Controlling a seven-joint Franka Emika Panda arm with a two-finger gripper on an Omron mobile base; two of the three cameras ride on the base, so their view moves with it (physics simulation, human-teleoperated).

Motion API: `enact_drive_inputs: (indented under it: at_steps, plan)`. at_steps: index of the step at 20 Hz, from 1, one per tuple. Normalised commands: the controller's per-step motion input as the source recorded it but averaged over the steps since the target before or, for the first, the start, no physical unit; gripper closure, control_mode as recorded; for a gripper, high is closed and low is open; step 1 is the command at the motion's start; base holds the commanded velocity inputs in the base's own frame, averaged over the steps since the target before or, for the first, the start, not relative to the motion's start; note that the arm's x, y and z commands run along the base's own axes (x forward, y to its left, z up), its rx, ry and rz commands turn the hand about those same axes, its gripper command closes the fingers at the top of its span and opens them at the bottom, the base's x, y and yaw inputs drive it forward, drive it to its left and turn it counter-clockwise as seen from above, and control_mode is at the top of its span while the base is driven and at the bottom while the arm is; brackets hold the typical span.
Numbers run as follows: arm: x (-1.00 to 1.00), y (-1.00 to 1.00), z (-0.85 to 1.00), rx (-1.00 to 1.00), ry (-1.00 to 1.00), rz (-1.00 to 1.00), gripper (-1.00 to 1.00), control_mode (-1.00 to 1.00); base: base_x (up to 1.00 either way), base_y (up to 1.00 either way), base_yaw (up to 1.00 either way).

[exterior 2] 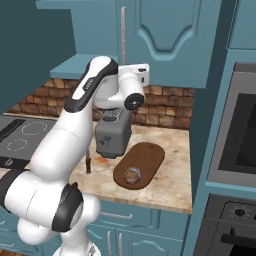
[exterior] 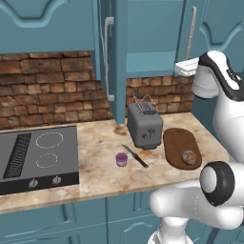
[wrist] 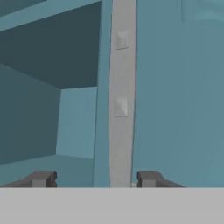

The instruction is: Pick the bread, place it on the cutting board, pick the jam, place it on the counter, and close the cabinet.

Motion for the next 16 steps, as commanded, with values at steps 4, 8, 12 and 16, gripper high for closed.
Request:
enact_drive_inputs:
  at_steps: [4, 8, 12, 16]
  plan:
    - [0.32, 0.00, 0.03, 0.00, 0.00, -0.04, -1.00, -1.00, 0.00, 0.00, 0.00]
    - [0.17, 0.00, 0.00, 0.00, 0.00, -0.02, -1.00, -1.00, 0.00, 0.00, 0.00]
    - [0.00, 0.00, 0.00, 0.00, 0.00, 0.00, -1.00, -1.00, 0.00, 0.00, 0.00]
    - [0.00, 0.00, 0.00, 0.00, 0.00, 0.00, -1.00, -1.00, 0.00, 0.00, 0.00]
